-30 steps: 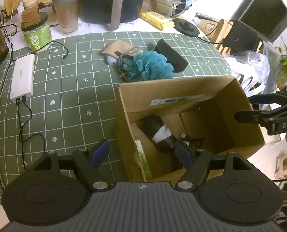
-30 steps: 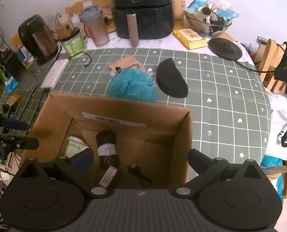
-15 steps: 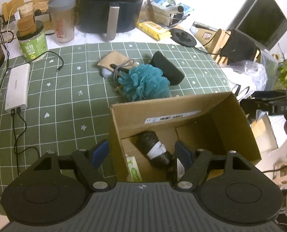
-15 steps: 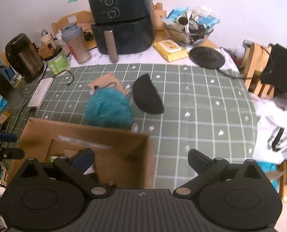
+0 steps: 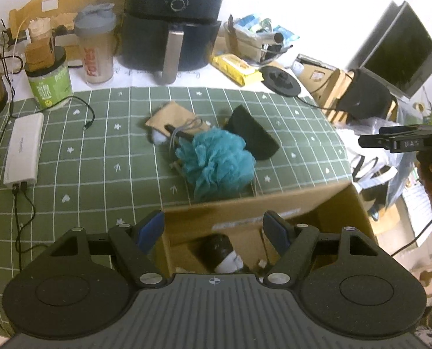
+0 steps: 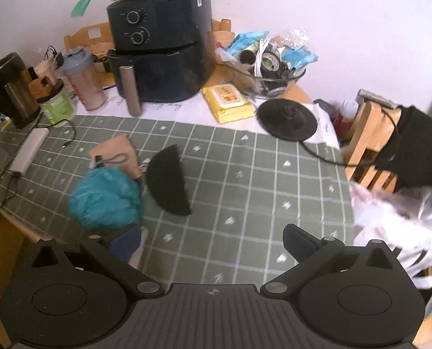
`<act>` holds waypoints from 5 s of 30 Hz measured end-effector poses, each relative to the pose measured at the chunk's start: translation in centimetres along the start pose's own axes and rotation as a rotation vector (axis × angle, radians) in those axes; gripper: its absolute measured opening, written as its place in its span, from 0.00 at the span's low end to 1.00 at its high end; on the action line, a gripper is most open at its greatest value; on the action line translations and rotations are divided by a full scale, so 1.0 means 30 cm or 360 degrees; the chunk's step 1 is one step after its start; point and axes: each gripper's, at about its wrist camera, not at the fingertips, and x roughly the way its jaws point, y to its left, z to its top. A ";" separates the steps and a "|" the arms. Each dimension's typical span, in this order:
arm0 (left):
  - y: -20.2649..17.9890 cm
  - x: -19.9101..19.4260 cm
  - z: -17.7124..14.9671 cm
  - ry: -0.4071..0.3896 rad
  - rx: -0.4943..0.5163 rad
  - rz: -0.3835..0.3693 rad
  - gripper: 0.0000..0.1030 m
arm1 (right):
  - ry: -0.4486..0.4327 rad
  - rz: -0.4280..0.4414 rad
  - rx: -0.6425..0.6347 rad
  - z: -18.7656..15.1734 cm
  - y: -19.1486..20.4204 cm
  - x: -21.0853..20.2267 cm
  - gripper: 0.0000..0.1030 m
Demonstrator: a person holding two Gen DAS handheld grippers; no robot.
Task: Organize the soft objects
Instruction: 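Grasp the black foam half-disc with the right gripper while the left tool approaches the teal loofah, then grasp the teal mesh loofah with the left gripper while the right gripper holds the foam, then carry the loofah and foam half-disc over the cardboard box with both tools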
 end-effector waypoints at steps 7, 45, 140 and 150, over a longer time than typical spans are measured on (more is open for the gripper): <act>-0.008 0.001 0.034 -0.0052 -0.0051 0.0019 0.72 | 0.0026 0.0078 -0.0075 0.061 -0.036 0.120 1.00; -0.090 0.048 0.068 -0.0028 -0.0201 0.0260 0.72 | 0.0105 0.0313 -0.0541 0.093 0.220 0.731 0.83; -0.025 0.386 0.396 0.0316 -0.0097 -0.0029 0.43 | -0.0232 0.0350 0.0008 -0.053 -0.041 0.019 0.62; -0.033 0.198 0.327 0.0106 -0.0044 -0.0173 0.43 | -0.0257 0.0363 0.0007 -0.050 0.048 -0.090 0.62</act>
